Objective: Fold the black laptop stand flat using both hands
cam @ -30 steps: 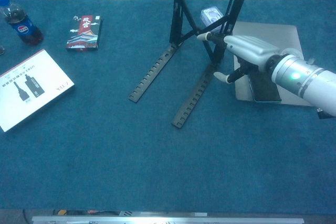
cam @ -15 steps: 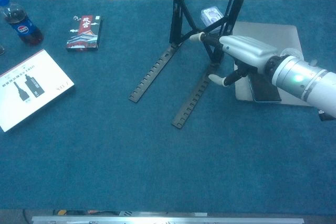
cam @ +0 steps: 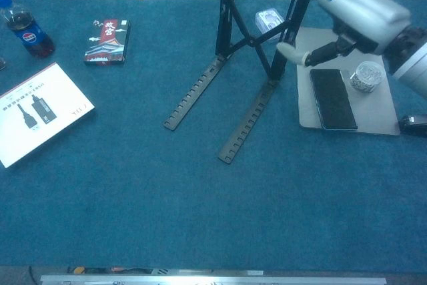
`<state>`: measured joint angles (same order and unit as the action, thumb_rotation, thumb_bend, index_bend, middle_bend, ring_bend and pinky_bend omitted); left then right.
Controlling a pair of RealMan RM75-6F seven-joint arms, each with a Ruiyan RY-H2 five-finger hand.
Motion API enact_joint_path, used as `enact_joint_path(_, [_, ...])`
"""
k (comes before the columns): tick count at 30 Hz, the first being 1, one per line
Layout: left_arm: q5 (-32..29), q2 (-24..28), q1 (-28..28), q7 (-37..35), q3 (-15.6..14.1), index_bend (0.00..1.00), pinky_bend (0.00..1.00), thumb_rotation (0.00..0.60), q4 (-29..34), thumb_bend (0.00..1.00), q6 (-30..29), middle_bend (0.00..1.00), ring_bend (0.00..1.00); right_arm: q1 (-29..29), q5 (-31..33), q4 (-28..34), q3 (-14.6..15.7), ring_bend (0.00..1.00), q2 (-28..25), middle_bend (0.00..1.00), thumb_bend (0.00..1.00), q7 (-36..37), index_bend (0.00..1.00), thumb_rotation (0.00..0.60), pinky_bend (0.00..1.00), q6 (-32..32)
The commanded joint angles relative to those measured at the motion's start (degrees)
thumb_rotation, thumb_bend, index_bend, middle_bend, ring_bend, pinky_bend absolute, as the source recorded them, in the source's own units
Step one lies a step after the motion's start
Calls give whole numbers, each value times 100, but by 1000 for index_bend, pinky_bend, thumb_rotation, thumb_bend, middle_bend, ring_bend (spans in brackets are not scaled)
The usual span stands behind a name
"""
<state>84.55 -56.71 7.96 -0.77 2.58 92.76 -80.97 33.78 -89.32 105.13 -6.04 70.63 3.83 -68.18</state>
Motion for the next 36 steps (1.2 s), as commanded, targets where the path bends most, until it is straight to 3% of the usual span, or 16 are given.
enact_joint_path(1, [6,-8,12,28,-9,242,159,600,15,250,22,247,159,-201,-2,98,-104,0,-160,58,345,-102,0,600,117,-320])
enact_joint_path(10, [11,-60,80,171,-27,242,159,600,95,250,136,247,159,-333,789,-123,-260,0,-338,58,203,151,0,600,87,-89])
enact_joint_path(15, [26,-67,110,268,-24,242,159,600,172,250,151,247,159,-228,1061,-437,-403,0,-217,57,61,587,0,600,68,199])
enact_joint_path(20, [12,-39,106,329,-29,242,159,600,236,250,145,247,159,-32,1254,-675,-489,0,-84,36,10,1242,0,600,60,730])
enact_joint_path(28, [-18,10,57,335,-42,242,159,600,268,250,91,247,159,160,1059,-896,-489,0,-2,14,0,2483,0,600,36,1302])
enact_joint_path(36, [-22,18,37,319,-61,242,159,600,244,250,86,247,159,239,269,-897,-220,0,-154,14,0,3890,0,600,36,1495])
